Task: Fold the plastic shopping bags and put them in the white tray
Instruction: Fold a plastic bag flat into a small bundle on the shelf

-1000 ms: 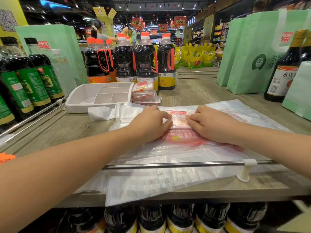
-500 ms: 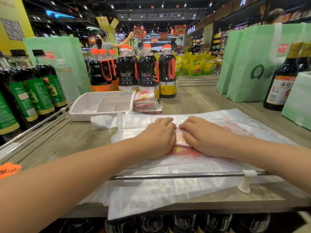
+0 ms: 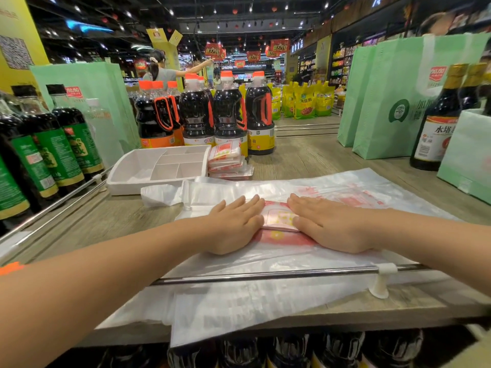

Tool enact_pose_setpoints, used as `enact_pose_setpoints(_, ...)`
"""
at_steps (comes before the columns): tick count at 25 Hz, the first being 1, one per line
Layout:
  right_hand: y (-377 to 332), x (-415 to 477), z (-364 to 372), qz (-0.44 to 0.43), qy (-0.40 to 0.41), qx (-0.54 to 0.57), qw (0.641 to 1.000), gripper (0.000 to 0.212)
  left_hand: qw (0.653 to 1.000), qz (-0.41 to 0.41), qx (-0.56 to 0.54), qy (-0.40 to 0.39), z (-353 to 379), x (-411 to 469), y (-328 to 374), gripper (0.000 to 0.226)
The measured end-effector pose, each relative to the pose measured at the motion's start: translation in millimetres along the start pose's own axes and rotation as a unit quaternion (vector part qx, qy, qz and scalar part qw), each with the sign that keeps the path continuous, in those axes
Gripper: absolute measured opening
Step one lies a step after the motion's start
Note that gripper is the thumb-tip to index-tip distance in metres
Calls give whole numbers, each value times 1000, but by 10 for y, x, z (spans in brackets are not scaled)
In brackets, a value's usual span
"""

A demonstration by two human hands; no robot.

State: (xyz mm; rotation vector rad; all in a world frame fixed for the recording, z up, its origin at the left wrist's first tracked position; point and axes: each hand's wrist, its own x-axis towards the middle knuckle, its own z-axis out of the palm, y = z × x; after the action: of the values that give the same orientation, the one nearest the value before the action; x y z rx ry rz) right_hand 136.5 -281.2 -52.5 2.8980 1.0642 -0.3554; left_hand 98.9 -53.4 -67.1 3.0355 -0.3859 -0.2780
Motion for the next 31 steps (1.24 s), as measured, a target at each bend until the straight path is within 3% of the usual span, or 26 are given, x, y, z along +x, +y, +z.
enact_pose_setpoints(2,-1,28,38,7,42,-25,999,61,998,-7,-5,57,36,20,29,54)
enact_pose_setpoints(5,-58,89,47,-16,170,-46,984,51,986,3,15,164,15,50,108,43)
enact_pose_setpoints(6,-67,103,48,-24,174,-47,983,51,986,18,16,165,6,52,119,46)
enact_pose_setpoints(10,-80,125,76,-31,57,-22,998,68,997,22,3,76,14,66,125,55)
enact_pose_setpoints(18,-17,41,-5,-22,19,45,999,67,1000,8,20,8,-31,57,122,76)
enact_pose_setpoints(21,-5,-52,-4,-23,93,55,994,56,999,17,18,42,-7,41,73,65)
enact_pose_setpoints(25,42,-23,-13,-36,242,52,968,36,985,15,1,173,-16,100,-48,48)
enact_pose_setpoints(29,0,32,-14,-67,249,138,956,15,972,0,-140,190,-73,118,-48,35)
enact_pose_setpoints(31,15,93,9,-74,253,146,954,11,976,11,-125,178,-72,105,-19,37)
